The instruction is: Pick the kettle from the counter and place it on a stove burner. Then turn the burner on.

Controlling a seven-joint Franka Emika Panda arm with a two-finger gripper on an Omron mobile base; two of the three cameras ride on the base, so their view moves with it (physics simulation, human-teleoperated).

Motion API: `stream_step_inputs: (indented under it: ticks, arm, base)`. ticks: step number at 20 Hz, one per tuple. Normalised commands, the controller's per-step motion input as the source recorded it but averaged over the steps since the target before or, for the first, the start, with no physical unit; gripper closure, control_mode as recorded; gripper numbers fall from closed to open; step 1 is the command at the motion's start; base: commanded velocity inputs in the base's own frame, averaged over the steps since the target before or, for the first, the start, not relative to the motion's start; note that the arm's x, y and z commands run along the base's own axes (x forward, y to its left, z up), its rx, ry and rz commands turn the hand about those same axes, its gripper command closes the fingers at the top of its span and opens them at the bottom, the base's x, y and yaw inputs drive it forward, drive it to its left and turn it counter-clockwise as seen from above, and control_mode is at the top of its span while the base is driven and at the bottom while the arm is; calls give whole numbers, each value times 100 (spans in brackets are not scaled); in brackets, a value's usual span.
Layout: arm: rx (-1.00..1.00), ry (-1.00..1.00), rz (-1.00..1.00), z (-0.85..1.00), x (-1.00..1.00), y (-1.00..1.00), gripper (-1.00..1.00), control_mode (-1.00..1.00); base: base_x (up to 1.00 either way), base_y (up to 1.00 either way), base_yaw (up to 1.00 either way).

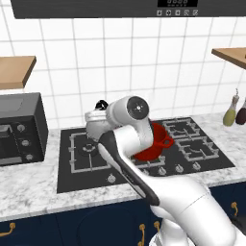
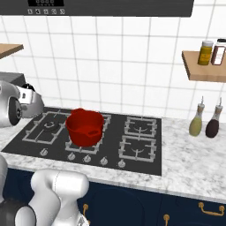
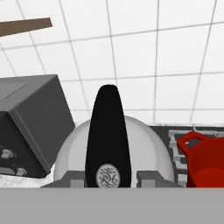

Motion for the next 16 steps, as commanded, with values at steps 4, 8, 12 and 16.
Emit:
stream_step_inputs:
  ticks: [4,8,12,16]
  arm:
    - [-3,0,0,-17,5,35,100,-100]
    - [0,0,-2,-22,15,19,100,-100]
    - [0,0,-5,-37,31,9,100,-100]
    - [0,0,-7,-40,37,1,100,-100]
  base:
    - [0,0,0]
    - [0,0,0]
    - [0,0,0]
    - [0,0,0]
